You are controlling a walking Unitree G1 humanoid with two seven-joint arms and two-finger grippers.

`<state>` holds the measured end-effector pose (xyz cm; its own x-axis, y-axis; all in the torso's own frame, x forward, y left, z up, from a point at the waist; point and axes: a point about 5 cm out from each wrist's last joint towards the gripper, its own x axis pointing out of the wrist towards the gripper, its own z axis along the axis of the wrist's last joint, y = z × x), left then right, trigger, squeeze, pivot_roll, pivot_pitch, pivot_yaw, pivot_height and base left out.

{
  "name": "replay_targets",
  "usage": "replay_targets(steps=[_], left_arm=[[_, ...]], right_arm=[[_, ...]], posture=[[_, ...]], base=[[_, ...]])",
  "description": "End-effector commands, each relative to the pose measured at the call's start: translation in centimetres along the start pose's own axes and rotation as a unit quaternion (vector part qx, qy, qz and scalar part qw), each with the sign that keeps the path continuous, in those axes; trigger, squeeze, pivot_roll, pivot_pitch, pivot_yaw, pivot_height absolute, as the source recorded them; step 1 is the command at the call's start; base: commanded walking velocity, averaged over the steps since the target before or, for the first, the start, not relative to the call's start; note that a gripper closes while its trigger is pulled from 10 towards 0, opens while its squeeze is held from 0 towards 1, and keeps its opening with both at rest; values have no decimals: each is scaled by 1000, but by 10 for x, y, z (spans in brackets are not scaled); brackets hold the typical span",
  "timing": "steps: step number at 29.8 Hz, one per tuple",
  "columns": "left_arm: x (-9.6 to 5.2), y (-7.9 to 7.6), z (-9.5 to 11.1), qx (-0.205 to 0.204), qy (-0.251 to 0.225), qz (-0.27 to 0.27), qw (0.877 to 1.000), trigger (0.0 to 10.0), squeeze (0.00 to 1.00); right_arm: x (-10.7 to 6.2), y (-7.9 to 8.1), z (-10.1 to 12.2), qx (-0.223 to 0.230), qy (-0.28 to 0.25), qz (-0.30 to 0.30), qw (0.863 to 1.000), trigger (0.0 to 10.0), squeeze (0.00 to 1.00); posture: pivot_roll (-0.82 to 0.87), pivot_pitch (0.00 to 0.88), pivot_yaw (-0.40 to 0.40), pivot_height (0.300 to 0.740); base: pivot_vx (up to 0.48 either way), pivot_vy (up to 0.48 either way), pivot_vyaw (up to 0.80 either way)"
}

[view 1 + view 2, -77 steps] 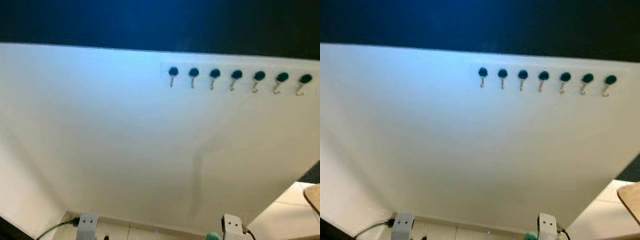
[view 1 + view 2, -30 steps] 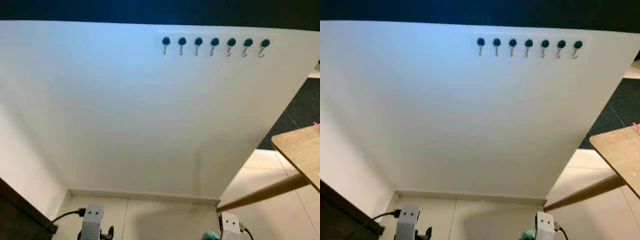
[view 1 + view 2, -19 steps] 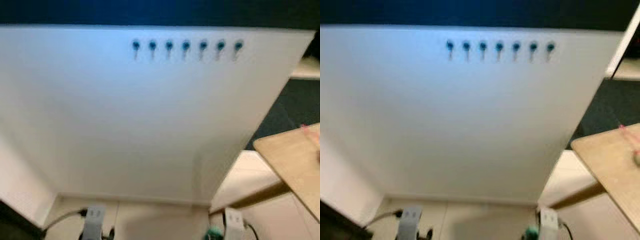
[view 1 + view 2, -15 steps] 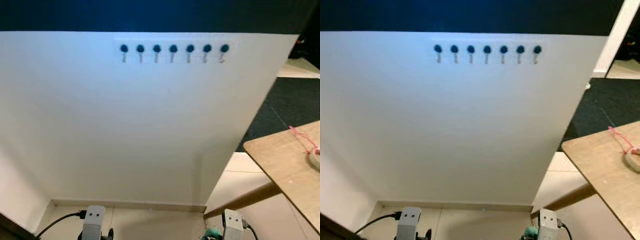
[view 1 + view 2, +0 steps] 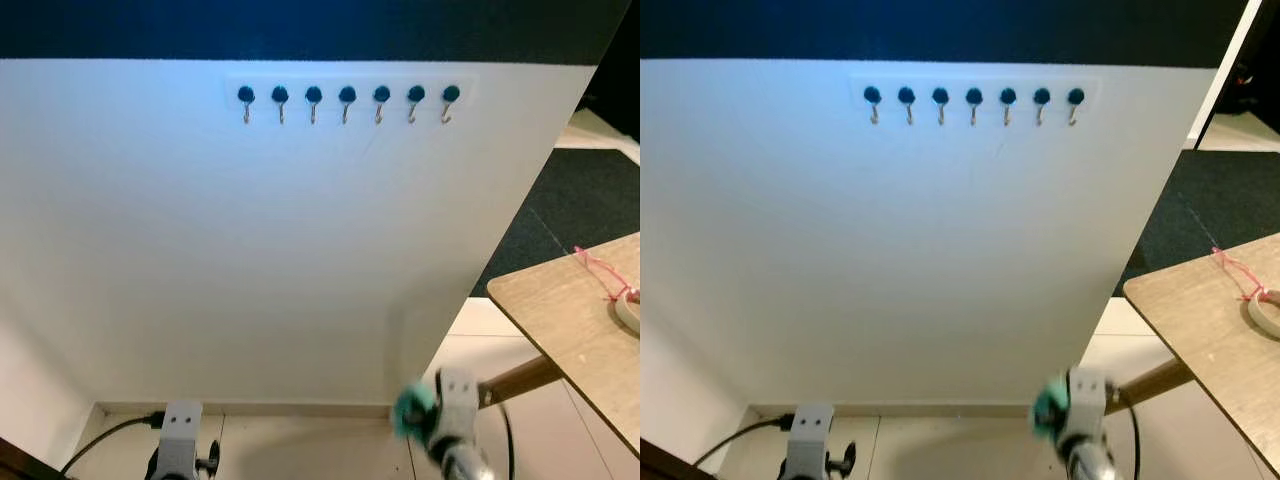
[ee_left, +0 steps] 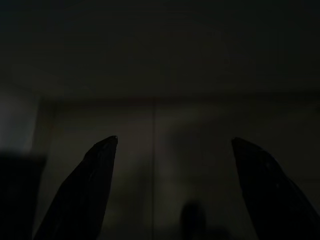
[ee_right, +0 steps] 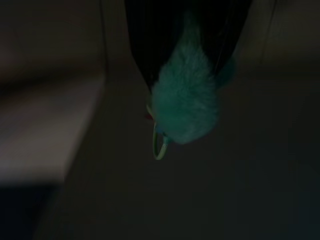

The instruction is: Hang keys on a hook

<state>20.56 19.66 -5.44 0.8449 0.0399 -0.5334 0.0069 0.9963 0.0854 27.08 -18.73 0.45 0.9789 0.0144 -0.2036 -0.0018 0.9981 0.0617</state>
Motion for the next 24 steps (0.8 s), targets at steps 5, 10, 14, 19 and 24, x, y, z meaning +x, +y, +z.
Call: replay_targets(steps=[5,10,14,19,24], left_arm=[[5,-13,28,45,-72,-78,993,10000,0],[0,-38,45,98,-125,-182,970,10000,0],[-15,-58,72,119,-192,-268,937,10000,0],[-26,-65,102,105,-244,-294,918,10000,0],[-39,-70,138,77,-306,-305,898,10000,0]], right_arm=[[20,7,77,-1,-189,-2,982,10000,0],[26,17,135,-18,-303,-4,953,10000,0],[23,25,183,-26,-391,-18,920,10000,0],[16,31,211,-32,-438,-20,898,10000,0],[9,35,232,-43,-470,-25,881,10000,0]], posture=[[29,58,2,740],[27,62,1,740],[31,65,-4,740],[32,64,-8,740],[30,62,-14,740]], base=[[0,0,0],[0,0,0],[0,0,0],[0,0,0],[0,0,0]])
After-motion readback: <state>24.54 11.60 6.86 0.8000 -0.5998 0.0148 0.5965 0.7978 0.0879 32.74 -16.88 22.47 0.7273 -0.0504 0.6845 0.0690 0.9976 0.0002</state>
